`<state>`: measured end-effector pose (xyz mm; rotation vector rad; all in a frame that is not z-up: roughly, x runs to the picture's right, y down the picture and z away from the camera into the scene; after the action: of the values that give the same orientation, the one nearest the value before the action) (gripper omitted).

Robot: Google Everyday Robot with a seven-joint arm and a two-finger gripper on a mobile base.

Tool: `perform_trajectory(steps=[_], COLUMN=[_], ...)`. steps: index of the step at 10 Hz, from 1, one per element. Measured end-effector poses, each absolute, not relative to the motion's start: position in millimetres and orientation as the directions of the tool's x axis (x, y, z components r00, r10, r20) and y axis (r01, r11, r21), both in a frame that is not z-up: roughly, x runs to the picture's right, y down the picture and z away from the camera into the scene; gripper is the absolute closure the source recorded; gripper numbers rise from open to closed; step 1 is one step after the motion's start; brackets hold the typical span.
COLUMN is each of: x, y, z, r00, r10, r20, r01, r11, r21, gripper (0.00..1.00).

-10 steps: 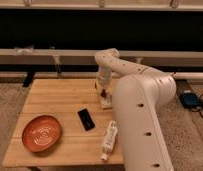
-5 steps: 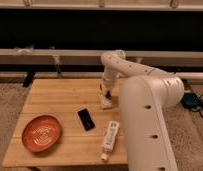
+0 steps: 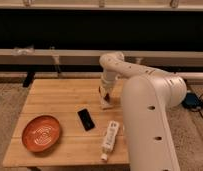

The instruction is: Place the pepper on the white sponge

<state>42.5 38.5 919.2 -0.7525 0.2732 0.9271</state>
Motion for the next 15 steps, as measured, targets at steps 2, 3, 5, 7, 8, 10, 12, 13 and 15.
perform_trajectory(steps=[2, 3, 5, 7, 8, 10, 12, 13, 15], x=[42.3, 43.3, 42.0, 42.7, 43.0, 46.3, 49.7, 50.8, 51.0], y=[43.9, 45.3, 46.1, 45.8, 46.4, 45.2, 44.8, 45.4, 45.0], z=[918.6, 919.7, 922.4, 923.9, 923.9, 921.4, 917.7, 916.5, 915.2], r00=[0.591, 0.583, 0.571, 0.566, 0.565, 0.567, 0.568, 0.568, 0.569], r10=[0.617, 0.622, 0.630, 0.635, 0.634, 0.634, 0.632, 0.631, 0.631], r20=[-0.519, -0.523, -0.526, -0.527, -0.527, -0.526, -0.527, -0.528, -0.528], r01=[-0.800, -0.807, -0.815, -0.818, -0.819, -0.817, -0.816, -0.816, -0.815], r11=[0.371, 0.365, 0.358, 0.353, 0.352, 0.352, 0.350, 0.348, 0.345], r21=[-0.471, -0.465, -0.456, -0.453, -0.454, -0.456, -0.460, -0.462, -0.466], gripper=[0.99, 0.92, 0.72, 0.54, 0.44, 0.25, 0.20, 0.20, 0.20])
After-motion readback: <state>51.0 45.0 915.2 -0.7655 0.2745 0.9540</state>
